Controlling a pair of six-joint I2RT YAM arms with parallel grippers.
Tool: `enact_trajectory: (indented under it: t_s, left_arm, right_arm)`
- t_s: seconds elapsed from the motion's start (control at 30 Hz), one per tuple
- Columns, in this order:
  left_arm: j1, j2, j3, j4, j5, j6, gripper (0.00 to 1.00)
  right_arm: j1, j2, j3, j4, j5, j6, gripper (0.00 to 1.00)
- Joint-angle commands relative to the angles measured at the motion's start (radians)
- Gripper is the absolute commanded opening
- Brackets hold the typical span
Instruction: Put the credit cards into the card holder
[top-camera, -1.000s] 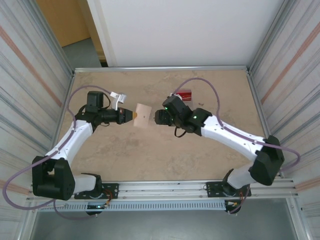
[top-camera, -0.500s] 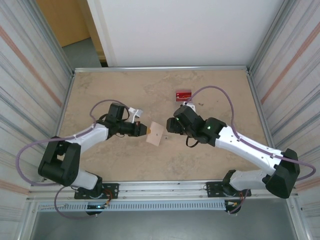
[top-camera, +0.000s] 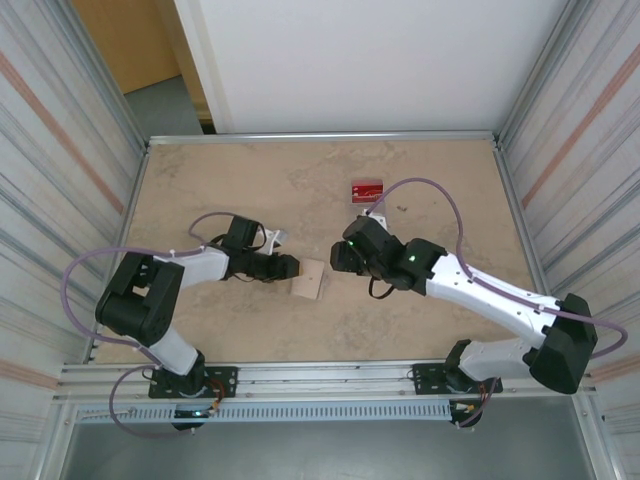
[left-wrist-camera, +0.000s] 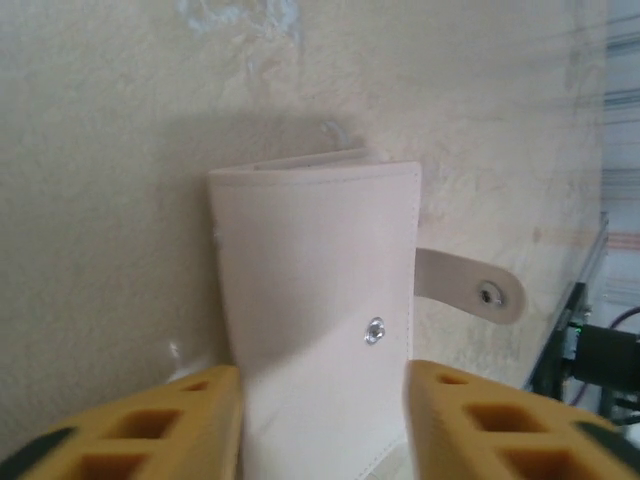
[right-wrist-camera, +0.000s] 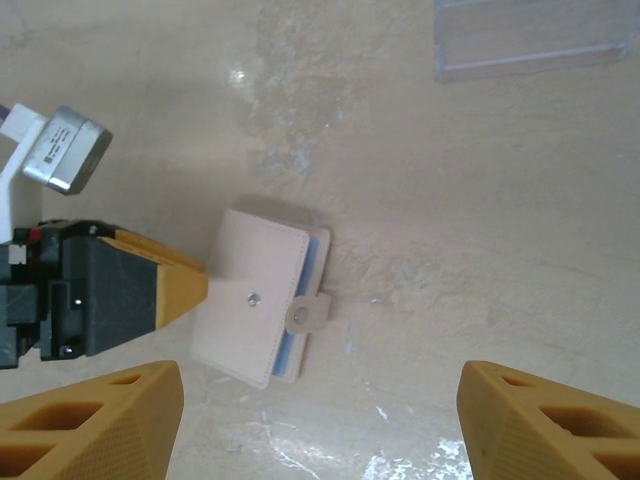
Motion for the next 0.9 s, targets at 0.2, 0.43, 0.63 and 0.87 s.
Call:
enact_trajectory:
  t_s: [0.2, 0.43, 0.63, 0.87]
  left_arm:
    - [0.039, -0.149, 0.075, -0.133, -0.14, 0.127, 0.79]
    - [0.201, -0.298, 0.103, -0.213, -0.201, 0.265, 0.86]
    - [0.288, -0.356, 0.153, -0.283, -0.224, 0.377, 0.99]
    - [0.297, -0.365, 0.157, -0.293, -0.167, 0.4, 0.99]
  right_arm:
    - [-0.017, 0.089, 0.006, 0.164, -0.192, 0.017, 0.64]
    - [-0.017, 0.242, 0.083, 0.192, -0.275, -0.002, 0.5]
    - [-0.033, 0.364, 0.159, 0.189, -0.328, 0.002, 0.19]
    - [-0.045, 0.473, 0.244, 0.11, -0.356, -0.013, 0.0]
